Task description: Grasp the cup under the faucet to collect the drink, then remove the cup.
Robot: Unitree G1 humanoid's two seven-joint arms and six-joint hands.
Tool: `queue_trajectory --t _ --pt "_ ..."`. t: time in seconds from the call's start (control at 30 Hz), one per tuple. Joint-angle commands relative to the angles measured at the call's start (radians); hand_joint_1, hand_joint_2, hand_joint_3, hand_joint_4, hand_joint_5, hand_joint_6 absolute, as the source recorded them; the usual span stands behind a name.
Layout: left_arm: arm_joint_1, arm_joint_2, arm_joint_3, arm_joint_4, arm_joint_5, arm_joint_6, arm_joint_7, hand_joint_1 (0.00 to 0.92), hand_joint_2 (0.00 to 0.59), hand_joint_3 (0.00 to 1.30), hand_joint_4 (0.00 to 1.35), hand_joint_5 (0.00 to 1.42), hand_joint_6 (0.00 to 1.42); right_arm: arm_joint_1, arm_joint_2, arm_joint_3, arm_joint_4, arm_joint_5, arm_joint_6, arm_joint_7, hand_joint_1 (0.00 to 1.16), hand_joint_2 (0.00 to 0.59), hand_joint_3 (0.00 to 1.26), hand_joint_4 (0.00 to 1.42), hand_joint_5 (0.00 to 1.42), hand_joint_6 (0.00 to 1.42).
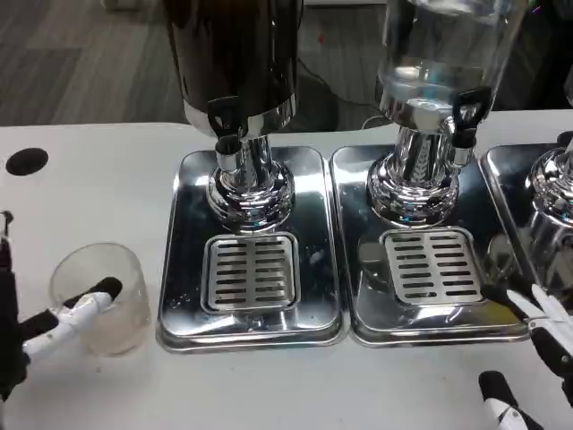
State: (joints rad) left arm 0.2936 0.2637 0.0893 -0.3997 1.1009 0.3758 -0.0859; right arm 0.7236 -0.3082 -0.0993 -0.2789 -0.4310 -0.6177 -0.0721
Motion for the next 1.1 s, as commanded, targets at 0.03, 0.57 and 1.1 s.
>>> queue_trajectory --t 0.03,0.57,1.1 --pt "-0.023 0.022 -0.037 0.017 0.033 0.017 -0.001 0.223 0.050 0.05 0.06 0.36 0.68 -0.009 -0.006 -0.006 0.003 0.020 -0.016 0.009 0.44 0.425 0.16 0.04 0.00 0.00" --pt "-0.105 0.077 -0.140 0.083 0.083 0.068 -0.068 0.239 0.036 0.01 0.00 0.33 0.69 -0.056 -0.022 0.003 0.041 0.055 -0.040 0.037 0.42 0.435 0.20 0.07 0.01 0.00" --pt "-0.155 0.113 -0.230 0.138 0.120 0.091 -0.100 0.285 0.042 0.11 0.10 0.41 0.71 -0.073 -0.020 0.021 0.036 0.056 -0.051 0.062 0.42 0.433 0.24 0.09 0.04 0.00"
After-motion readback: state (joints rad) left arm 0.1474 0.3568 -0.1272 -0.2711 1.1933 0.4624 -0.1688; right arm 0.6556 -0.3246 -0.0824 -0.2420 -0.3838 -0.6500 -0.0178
